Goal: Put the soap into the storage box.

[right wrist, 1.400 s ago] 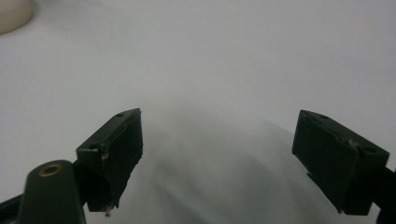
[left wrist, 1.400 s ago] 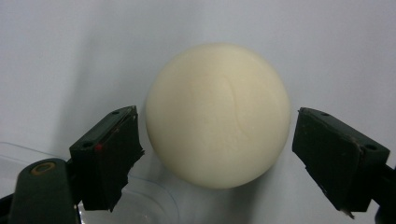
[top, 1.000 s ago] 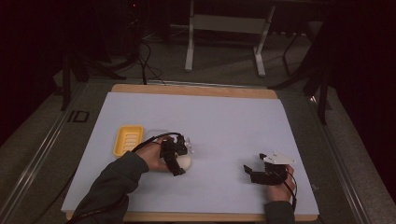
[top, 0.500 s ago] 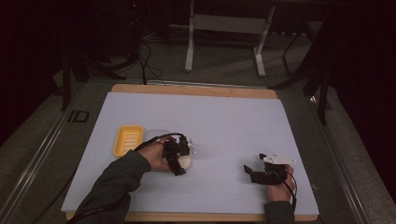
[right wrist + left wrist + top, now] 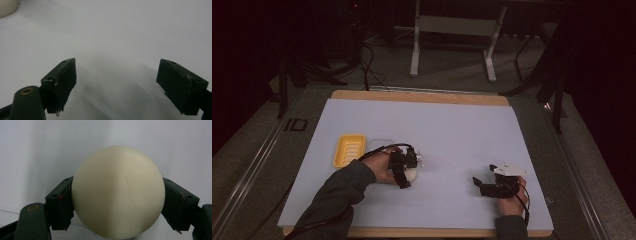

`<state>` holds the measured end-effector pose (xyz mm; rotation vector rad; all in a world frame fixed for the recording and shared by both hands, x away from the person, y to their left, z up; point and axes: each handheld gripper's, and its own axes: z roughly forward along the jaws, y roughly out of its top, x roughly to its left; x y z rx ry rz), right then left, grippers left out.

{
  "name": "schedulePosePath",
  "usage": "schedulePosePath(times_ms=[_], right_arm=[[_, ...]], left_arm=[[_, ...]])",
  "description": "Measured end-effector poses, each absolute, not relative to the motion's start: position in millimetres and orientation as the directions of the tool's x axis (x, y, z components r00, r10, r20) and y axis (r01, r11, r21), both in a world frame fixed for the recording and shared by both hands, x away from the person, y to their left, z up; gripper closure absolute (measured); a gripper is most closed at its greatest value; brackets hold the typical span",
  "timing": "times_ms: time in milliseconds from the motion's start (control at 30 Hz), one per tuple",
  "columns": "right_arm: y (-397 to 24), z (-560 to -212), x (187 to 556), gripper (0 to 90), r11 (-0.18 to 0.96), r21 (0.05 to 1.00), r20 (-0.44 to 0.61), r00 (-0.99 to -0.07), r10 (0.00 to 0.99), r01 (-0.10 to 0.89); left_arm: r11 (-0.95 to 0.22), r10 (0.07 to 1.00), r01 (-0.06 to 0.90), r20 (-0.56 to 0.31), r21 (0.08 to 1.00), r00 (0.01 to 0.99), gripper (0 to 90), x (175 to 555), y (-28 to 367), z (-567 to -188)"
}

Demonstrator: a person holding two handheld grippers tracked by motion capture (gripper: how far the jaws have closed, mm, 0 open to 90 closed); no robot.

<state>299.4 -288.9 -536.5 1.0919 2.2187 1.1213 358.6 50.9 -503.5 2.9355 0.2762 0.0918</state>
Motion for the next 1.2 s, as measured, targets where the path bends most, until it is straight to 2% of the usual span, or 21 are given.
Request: schedulePosePath(times_ms=[600, 1200], right_arm=[[-288.6, -536.6, 299.4, 16.2, 0.366, 0.809, -0.021, -0.601, 0.799, 0.459], [-288.7, -536.5, 299.4, 16.1, 0.366, 0.81, -0.022, -0.601, 0.799, 0.458]], left_arm=[[-0.967, 0.206, 0.204, -0.001, 0.155, 0.979, 25.1, 364.6, 46.9, -503.6], [-0.974, 0.188, 0.186, 0.001, 0.131, 0.982, 25.5, 365.8, 44.3, -502.6]])
